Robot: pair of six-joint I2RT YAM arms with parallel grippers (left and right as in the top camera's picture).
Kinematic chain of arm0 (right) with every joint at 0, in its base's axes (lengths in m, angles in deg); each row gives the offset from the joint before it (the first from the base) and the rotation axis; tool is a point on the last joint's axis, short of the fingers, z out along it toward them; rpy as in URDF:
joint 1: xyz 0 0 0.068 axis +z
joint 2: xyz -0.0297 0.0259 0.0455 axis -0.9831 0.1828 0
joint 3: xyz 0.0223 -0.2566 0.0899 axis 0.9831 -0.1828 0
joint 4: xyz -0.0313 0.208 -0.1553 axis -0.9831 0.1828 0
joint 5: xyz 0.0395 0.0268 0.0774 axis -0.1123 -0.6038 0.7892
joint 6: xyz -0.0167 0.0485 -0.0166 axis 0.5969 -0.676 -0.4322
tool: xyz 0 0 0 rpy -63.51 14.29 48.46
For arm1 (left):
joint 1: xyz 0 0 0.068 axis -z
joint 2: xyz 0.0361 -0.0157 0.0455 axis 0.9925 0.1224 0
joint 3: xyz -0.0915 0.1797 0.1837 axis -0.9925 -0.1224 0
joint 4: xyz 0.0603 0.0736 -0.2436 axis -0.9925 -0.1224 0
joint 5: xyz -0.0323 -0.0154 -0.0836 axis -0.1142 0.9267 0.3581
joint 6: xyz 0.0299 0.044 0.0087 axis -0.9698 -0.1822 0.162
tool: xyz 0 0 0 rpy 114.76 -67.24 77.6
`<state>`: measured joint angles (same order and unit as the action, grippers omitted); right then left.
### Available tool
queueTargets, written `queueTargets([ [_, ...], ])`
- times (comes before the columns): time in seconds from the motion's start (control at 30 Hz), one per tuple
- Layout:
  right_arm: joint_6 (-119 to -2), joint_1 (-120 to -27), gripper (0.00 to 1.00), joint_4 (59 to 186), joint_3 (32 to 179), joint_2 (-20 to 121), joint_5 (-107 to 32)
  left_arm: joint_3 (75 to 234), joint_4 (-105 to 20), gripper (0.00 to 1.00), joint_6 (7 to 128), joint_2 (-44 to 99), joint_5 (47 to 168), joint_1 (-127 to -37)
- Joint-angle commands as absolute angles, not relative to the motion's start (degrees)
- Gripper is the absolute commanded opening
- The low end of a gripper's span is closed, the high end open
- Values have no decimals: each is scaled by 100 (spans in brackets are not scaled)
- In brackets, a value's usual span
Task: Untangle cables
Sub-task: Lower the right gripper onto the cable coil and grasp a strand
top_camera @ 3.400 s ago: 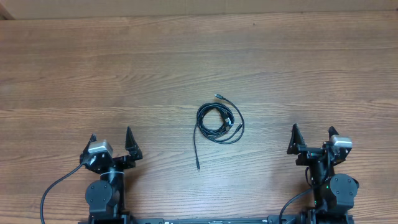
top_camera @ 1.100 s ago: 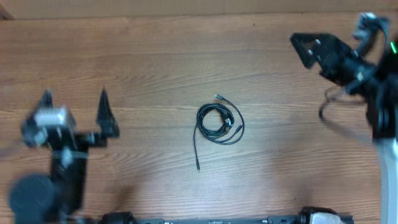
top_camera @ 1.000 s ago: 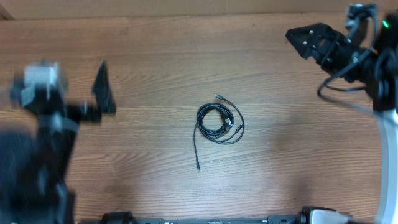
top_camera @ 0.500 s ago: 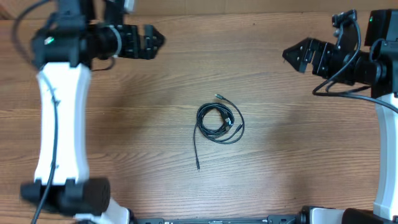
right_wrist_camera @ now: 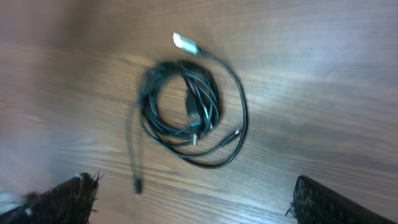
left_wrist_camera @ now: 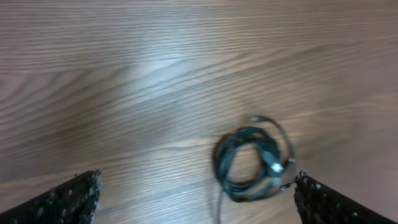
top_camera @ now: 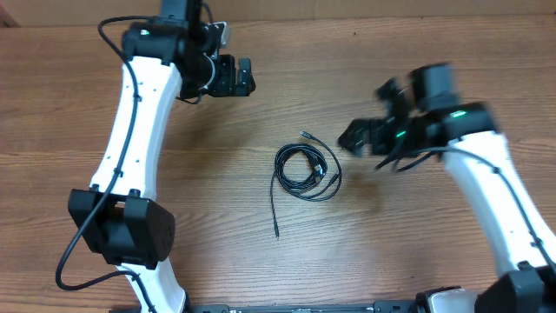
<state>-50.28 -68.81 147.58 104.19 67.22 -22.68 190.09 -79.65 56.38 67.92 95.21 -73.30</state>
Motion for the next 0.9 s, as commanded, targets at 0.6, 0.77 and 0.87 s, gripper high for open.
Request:
queueTargets([
  [0.6, -8340, -5439, 100, 14539, 9741, 8349, -4820, 19164, -9534, 100, 5407, 5138, 8323, -6521],
  [0.77, -8650, -5439, 100, 14410, 9435, 8364, -4670, 19164, -9781, 100, 5409, 5138, 8323, -6521],
  [0.87, -8910, -5439, 100, 14323, 9099, 8364, -4781, 19164, -9831, 100, 5407, 5138, 8319, -6521],
])
